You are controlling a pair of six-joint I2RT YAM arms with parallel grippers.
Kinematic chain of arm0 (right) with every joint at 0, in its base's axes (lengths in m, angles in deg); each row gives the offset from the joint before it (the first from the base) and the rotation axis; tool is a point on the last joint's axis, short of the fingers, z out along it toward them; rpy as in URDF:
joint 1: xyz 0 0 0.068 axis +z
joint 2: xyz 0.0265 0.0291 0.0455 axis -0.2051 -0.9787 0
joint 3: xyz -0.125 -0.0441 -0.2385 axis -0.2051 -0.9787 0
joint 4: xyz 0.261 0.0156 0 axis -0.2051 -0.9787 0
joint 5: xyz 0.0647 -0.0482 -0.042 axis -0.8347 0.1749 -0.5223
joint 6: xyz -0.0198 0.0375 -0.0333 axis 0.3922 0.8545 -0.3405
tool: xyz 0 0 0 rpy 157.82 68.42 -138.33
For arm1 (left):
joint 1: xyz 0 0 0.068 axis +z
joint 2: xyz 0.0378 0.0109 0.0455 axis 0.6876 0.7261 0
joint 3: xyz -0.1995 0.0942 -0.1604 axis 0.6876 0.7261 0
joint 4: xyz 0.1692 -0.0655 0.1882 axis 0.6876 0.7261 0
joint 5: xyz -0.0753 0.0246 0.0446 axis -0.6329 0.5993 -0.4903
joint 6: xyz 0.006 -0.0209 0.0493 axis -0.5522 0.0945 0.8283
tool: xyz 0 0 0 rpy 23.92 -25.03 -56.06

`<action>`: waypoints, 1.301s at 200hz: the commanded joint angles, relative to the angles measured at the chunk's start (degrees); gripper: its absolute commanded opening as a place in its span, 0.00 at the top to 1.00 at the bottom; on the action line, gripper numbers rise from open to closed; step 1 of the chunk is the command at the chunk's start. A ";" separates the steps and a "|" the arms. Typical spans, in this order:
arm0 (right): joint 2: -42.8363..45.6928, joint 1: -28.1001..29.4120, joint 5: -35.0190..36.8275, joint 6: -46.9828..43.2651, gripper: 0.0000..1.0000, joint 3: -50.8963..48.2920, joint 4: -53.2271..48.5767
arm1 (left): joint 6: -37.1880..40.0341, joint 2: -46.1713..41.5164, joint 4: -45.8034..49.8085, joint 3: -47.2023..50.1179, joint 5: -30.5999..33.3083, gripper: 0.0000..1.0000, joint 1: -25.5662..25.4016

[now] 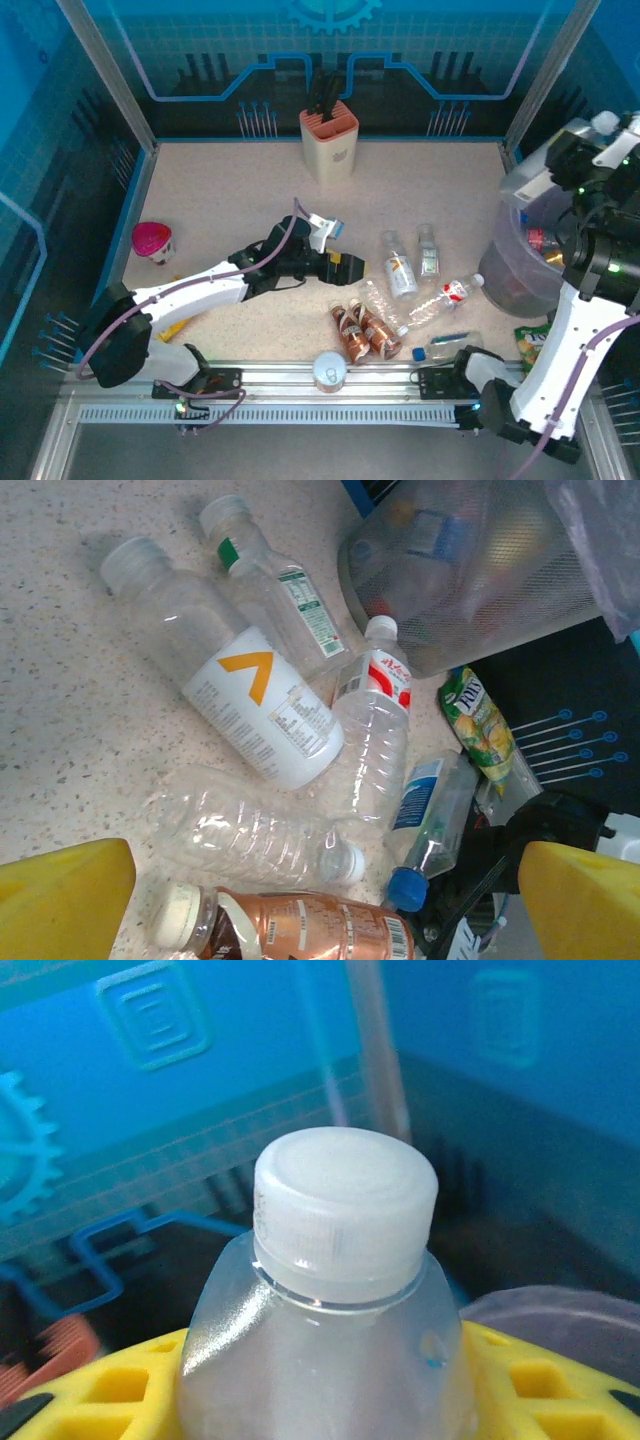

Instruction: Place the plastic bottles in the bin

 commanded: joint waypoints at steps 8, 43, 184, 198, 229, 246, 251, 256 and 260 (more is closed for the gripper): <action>-1.78 -9.12 2.60 -3.20 0.80 -0.08 -4.87 | -3.48 -0.58 7.02 -1.80 3.58 0.01 -0.18; -1.69 -18.34 -1.85 -0.89 0.82 -7.39 -0.64 | -5.38 -0.90 11.39 -1.95 3.30 0.01 -0.13; -8.04 -20.01 -9.00 10.34 0.76 -34.56 11.46 | -8.54 2.19 18.36 -2.29 4.12 0.01 -0.11; -8.52 -20.03 -9.00 9.93 0.73 -35.77 12.07 | -8.67 2.02 17.96 -1.75 3.73 0.01 -0.14; -9.26 -20.01 -8.85 9.29 0.63 -37.50 12.20 | -8.11 2.09 18.80 -1.53 4.28 0.01 -0.11; -8.05 -20.02 -9.02 9.33 0.50 -38.74 13.24 | -8.11 2.19 18.82 -1.68 4.75 0.01 -0.10; -7.86 -20.01 -9.02 9.21 0.46 -38.55 12.97 | -8.32 2.13 18.61 -1.65 4.92 0.01 -0.09; -7.84 -20.01 -8.94 8.89 0.42 -38.21 12.53 | -8.51 2.17 18.35 -1.62 4.93 0.01 -0.14; -7.85 -20.01 -8.93 8.63 0.38 -37.94 12.18 | -8.59 2.18 18.02 -1.60 4.97 0.01 -0.13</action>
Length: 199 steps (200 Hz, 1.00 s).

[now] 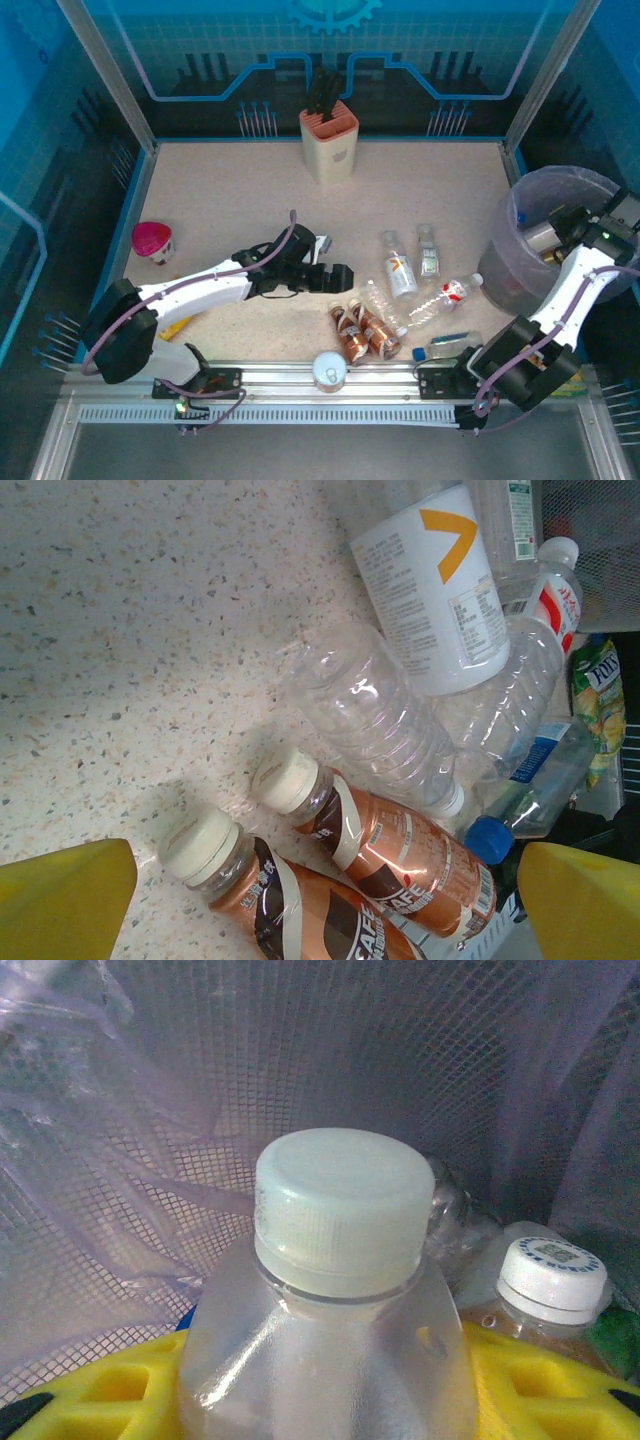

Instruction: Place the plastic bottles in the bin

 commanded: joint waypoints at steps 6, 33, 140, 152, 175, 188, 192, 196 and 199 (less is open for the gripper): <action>1.02 -0.43 -1.83 -0.50 0.33 0.12 -0.69 | -1.03 0.44 0.32 -0.92 1.17 0.01 -0.10; 0.93 -0.43 -1.52 -2.50 0.11 2.65 -3.15 | -1.08 1.13 -0.02 -1.18 1.29 0.01 -0.13; 4.34 1.41 -1.97 -5.59 0.00 19.02 -13.53 | 0.31 1.17 1.68 -3.02 1.61 0.01 -0.10; 5.46 4.35 -1.86 -5.68 0.00 21.48 -14.88 | 0.76 0.67 2.08 -3.00 2.34 0.01 -0.01; 7.17 18.40 2.88 -6.53 0.00 25.09 -18.38 | 0.95 -0.02 2.28 -2.74 3.30 0.01 0.57; 7.47 28.03 7.30 -6.79 0.01 25.86 -20.42 | 0.86 -0.33 2.28 -2.54 3.52 0.01 1.17; 7.50 30.80 8.41 -6.82 0.01 25.75 -20.95 | 0.79 -0.48 2.27 -2.49 3.54 0.01 1.41; 7.42 33.58 9.44 -6.75 0.02 25.73 -21.53 | 0.75 -0.59 2.34 -2.41 3.50 0.01 1.60; 7.40 35.64 10.37 -6.67 0.03 25.64 -21.97 | 0.65 -0.68 2.42 -2.43 3.50 0.01 1.79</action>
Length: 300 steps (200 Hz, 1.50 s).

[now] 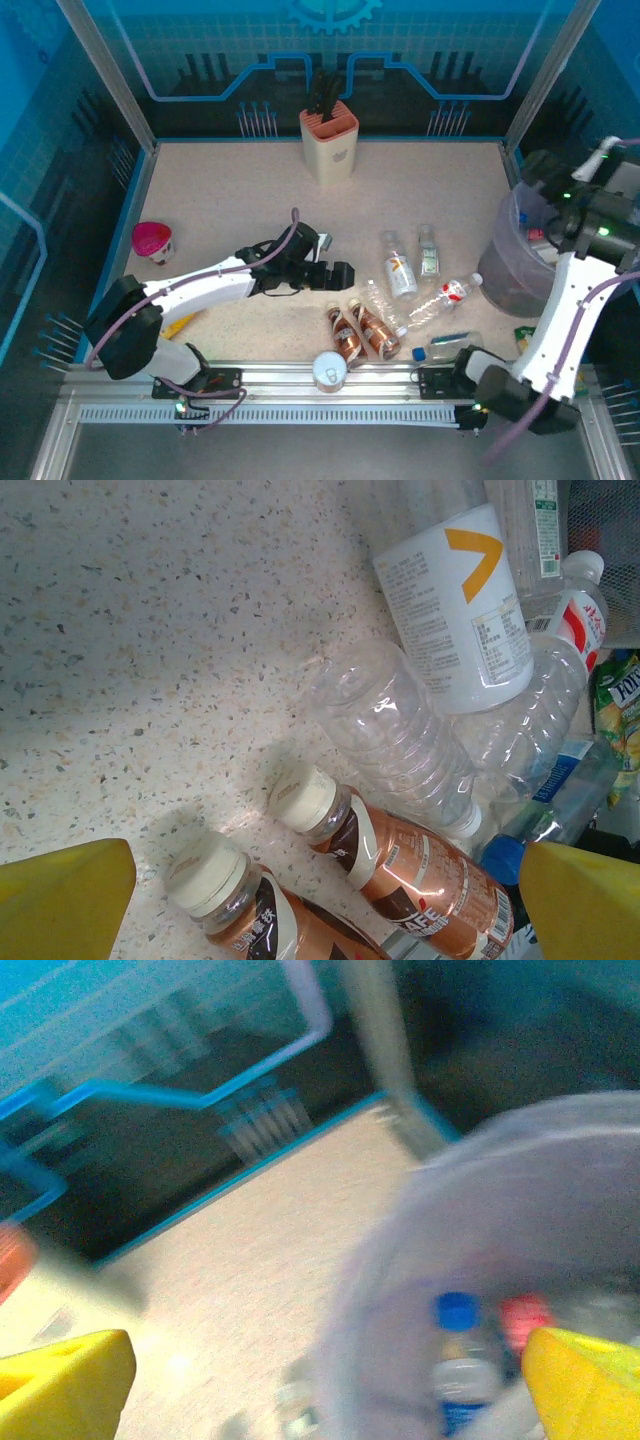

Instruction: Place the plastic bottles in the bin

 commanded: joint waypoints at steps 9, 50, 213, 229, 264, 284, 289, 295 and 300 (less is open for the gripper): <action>0.72 19.55 10.00 -0.77 0.04 0.30 -8.06 | 0.17 -2.53 1.70 -0.57 1.31 0.01 1.82; -3.53 39.06 17.20 3.31 0.05 -8.74 -14.96 | -1.07 -5.06 1.44 2.72 1.32 0.01 4.48; -26.39 29.21 6.41 1.75 0.25 -34.17 11.92 | -2.66 -9.00 -1.83 8.71 0.46 0.01 6.75; -28.11 29.21 6.75 1.94 0.25 -34.37 12.50 | -2.98 -8.74 -2.57 8.84 0.13 0.01 6.81; -29.79 28.96 6.55 2.18 0.47 -34.95 13.98 | -3.10 -8.89 -2.51 9.14 0.28 0.01 6.79; -29.05 29.14 6.42 2.54 0.54 -35.13 14.23 | -3.18 -8.88 -2.98 9.35 0.21 0.01 6.81; -28.85 29.19 6.67 2.55 0.55 -35.06 14.14 | -3.38 -8.79 -3.27 9.48 0.11 0.01 6.75; -28.62 29.05 6.92 2.51 0.56 -34.89 14.00 | -3.49 -8.64 -3.60 9.56 0.01 0.01 6.81; -28.42 29.08 7.04 2.39 0.56 -34.69 13.79 | -3.59 -8.48 -3.84 9.58 -0.07 0.01 6.78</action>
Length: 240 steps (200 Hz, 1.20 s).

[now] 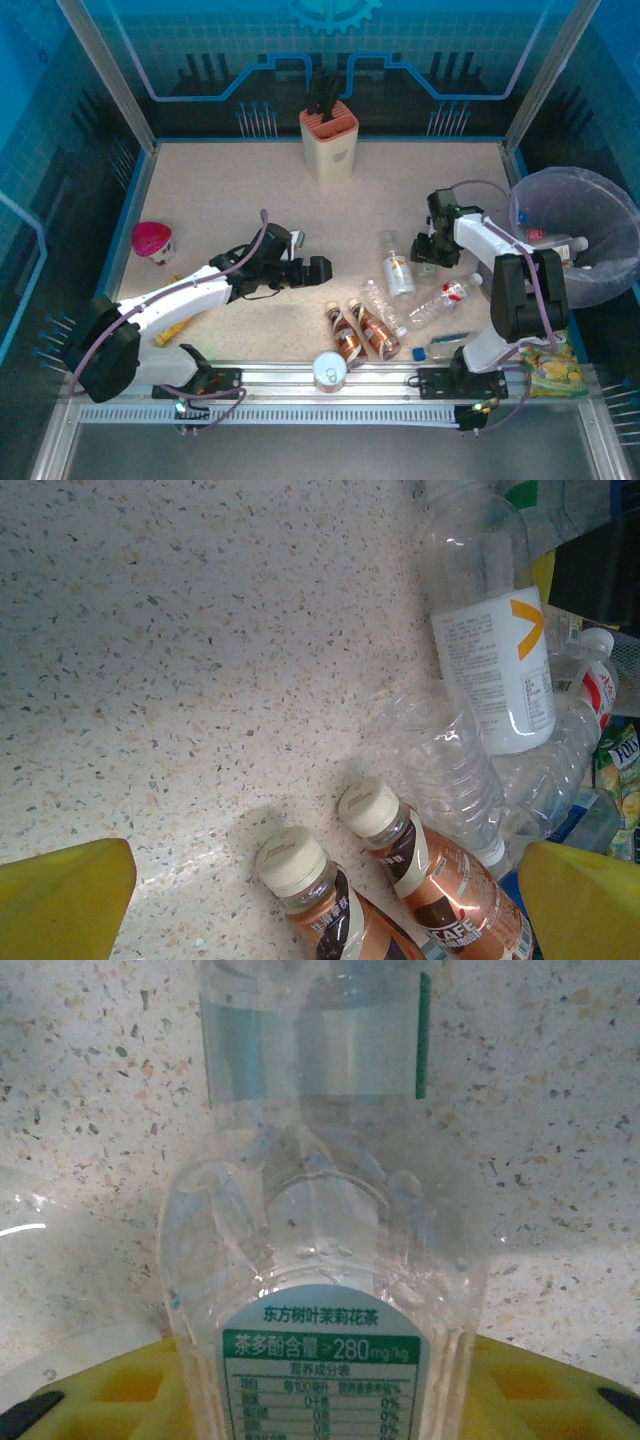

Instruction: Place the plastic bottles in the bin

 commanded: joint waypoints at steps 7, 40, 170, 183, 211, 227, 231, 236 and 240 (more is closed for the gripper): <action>0.79 -0.57 -0.34 -0.11 0.56 -0.21 0.04 | -1.28 0.41 -2.15 1.30 -0.83 0.01 0.40; 3.53 -0.49 0.97 -0.96 0.62 2.71 -3.54 | -1.37 1.12 -2.53 0.88 -1.28 0.01 0.38; 22.34 -27.26 -4.68 -6.85 1.00 47.99 -31.77 | -2.94 6.00 -6.30 -1.05 -3.91 0.01 0.44; 21.83 -35.91 -8.96 -6.56 1.00 48.06 -30.72 | -2.95 5.62 -6.21 -1.00 -4.03 0.01 0.31; 17.84 -46.39 -13.22 -5.57 1.00 46.44 -29.90 | -1.93 3.79 -4.76 -0.15 -3.15 0.01 0.34; 15.77 -48.99 -13.54 -4.52 1.00 43.82 -28.61 | -1.58 2.96 -4.04 0.35 -2.63 0.01 0.39; 15.41 -49.43 -13.93 -4.29 1.00 43.11 -28.28 | -1.47 2.85 -3.98 0.38 -2.55 0.01 0.39; 14.98 -49.71 -14.17 -3.93 1.00 42.07 -27.75 | -1.44 2.76 -3.84 0.39 -2.62 0.01 0.42; 14.78 -49.81 -14.09 -3.53 1.00 41.19 -27.09 | -1.46 2.75 -3.80 0.40 -2.56 0.01 0.40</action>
